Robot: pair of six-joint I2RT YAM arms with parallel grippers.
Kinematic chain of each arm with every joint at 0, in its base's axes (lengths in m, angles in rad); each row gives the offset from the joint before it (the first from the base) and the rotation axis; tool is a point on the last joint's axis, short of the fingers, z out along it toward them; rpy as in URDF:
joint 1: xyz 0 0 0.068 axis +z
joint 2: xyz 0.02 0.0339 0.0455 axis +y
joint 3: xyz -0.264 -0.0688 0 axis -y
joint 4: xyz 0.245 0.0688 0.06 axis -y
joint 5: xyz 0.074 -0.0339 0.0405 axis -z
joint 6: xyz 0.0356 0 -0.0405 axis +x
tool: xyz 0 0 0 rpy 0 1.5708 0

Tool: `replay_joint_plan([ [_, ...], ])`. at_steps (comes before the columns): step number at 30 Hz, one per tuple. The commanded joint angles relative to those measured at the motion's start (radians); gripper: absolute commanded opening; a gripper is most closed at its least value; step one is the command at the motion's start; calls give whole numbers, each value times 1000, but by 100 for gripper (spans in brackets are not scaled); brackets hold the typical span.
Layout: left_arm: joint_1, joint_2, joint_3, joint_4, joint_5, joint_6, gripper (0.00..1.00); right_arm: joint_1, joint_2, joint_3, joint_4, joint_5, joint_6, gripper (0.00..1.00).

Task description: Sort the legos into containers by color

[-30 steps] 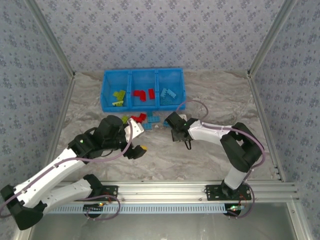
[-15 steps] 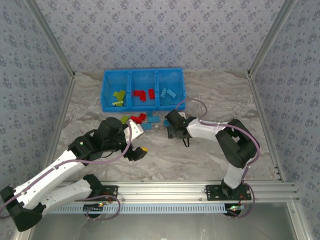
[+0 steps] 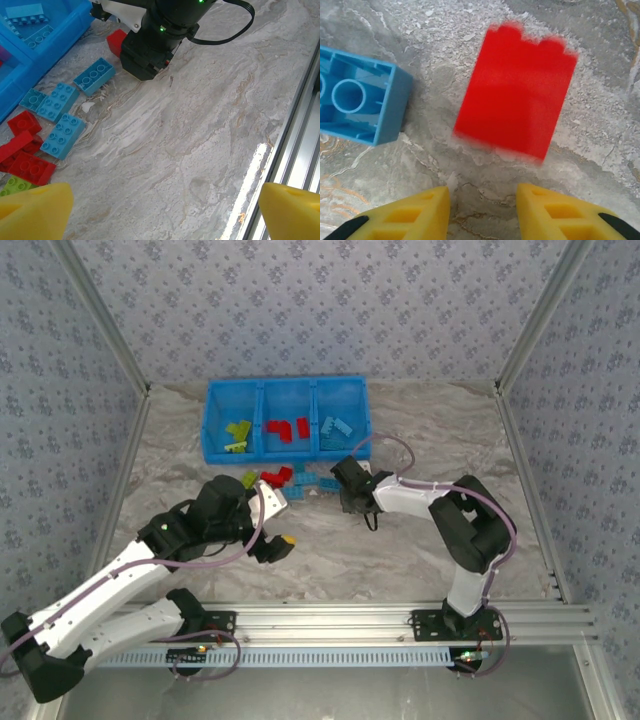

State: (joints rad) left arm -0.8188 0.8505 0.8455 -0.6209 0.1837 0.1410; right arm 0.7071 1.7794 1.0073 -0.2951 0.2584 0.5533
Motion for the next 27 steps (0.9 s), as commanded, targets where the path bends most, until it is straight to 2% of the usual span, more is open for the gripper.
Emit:
replay_joint_plan([
  [1, -6, -29, -8, 54, 0, -19, 96, 31, -97, -36, -6, 40, -5, 40],
  [4, -6, -52, -14, 77, -24, -41, 96, 51, -205, -67, 10, 68, -34, 41],
  [7, -6, -71, -16, 86, -68, -56, 96, 48, -235, -47, -4, 77, -53, 41],
  [10, -4, -84, -17, 84, -88, -61, 97, 24, -198, 0, -26, 87, -41, 60],
  [13, -6, -91, -25, 88, -105, -70, 97, -12, -126, 61, -56, 112, 6, 64],
  [19, -5, -96, -37, 83, -112, -90, 97, -79, 8, 158, -73, 108, 103, 86],
  [22, -5, -97, -44, 84, -119, -89, 98, -92, 66, 216, -85, 129, 155, 86],
  [27, -5, -99, -48, 84, -127, -80, 98, -112, 148, 266, -69, 97, 209, 76],
])
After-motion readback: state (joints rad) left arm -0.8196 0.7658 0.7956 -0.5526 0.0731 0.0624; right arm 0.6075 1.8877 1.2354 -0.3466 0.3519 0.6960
